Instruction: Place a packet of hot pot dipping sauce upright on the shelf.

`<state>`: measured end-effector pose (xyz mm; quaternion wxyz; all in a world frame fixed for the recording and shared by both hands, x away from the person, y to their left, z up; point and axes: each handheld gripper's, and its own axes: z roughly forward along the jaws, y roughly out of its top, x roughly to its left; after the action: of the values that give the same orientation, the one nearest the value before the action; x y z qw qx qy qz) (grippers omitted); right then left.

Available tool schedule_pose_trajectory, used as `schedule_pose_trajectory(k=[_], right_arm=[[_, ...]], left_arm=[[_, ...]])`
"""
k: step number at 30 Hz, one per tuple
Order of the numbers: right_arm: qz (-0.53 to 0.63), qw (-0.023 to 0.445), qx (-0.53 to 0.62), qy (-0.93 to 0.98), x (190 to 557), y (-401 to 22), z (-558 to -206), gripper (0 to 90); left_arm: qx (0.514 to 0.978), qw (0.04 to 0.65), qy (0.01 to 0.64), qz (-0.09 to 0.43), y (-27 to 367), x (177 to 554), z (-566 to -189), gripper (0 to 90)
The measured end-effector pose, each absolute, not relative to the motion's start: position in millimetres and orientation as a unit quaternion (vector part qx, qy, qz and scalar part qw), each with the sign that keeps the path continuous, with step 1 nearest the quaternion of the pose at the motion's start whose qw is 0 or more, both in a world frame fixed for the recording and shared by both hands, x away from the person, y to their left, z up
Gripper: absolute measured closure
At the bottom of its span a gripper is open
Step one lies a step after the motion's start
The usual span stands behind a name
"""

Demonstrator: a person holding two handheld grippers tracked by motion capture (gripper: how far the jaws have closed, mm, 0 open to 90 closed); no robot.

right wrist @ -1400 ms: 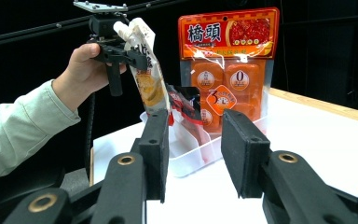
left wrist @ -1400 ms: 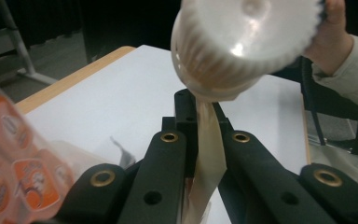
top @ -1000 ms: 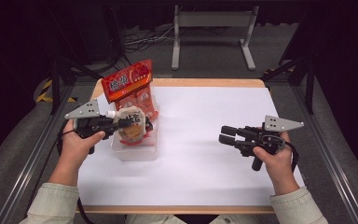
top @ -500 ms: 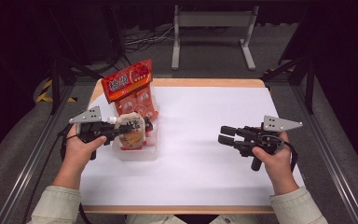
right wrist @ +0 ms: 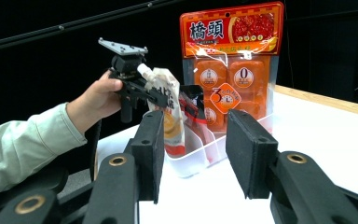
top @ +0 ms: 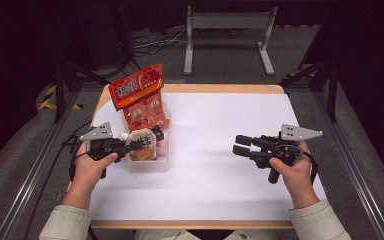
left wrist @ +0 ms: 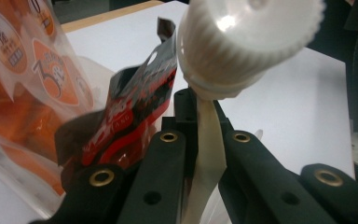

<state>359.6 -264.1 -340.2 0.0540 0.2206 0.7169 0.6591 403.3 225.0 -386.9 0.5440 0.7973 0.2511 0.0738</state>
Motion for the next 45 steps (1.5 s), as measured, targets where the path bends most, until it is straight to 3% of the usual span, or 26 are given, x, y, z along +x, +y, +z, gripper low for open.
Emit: schedule_pose_trajectory(k=[7, 15, 19, 21, 22, 23, 26, 32, 37, 40, 45], right_arm=[[0.658, 0.050, 0.218, 0.719, 362, -261, -341, 57.6], [0.659, 0.044, 0.212, 0.720, 363, -256, -341, 56.3], [0.660, 0.046, 0.212, 0.720, 363, -257, -341, 55.0], [0.660, 0.048, 0.211, 0.720, 363, -257, -340, 54.5], [0.659, 0.051, 0.212, 0.720, 363, -258, -340, 54.1], [0.659, 0.051, 0.212, 0.720, 363, -258, -340, 54.1], [0.659, 0.051, 0.213, 0.719, 364, -258, -341, 52.9], [0.654, 0.076, 0.211, 0.723, 367, -257, -341, 44.0], [0.635, 0.120, 0.212, 0.733, 368, -259, -342, 35.6], [0.613, 0.158, 0.222, 0.741, 368, -265, -343, 32.3], [0.601, 0.184, 0.248, 0.737, 367, -280, -344, 30.1]], left_arm=[[0.780, 0.563, 0.263, 0.076, 222, 402, -393, 88.9], [0.791, 0.545, 0.264, 0.087, 218, 399, -400, 88.7], [0.786, 0.548, 0.271, 0.094, 221, 396, -398, 83.5], [0.781, 0.550, 0.276, 0.106, 222, 393, -395, 74.7], [0.785, 0.539, 0.277, 0.125, 223, 391, -392, 60.7], [0.787, 0.531, 0.281, 0.139, 223, 389, -390, 60.7], [0.785, 0.525, 0.289, 0.152, 223, 383, -385, 43.2], [0.771, 0.523, 0.305, 0.198, 226, 370, -375, 21.2], [0.754, 0.535, 0.320, 0.206, 235, 358, -367, 11.1], [0.755, 0.526, 0.329, 0.211, 240, 348, -365, 9.4], [0.758, 0.517, 0.338, 0.208, 245, 335, -369, 7.4]])
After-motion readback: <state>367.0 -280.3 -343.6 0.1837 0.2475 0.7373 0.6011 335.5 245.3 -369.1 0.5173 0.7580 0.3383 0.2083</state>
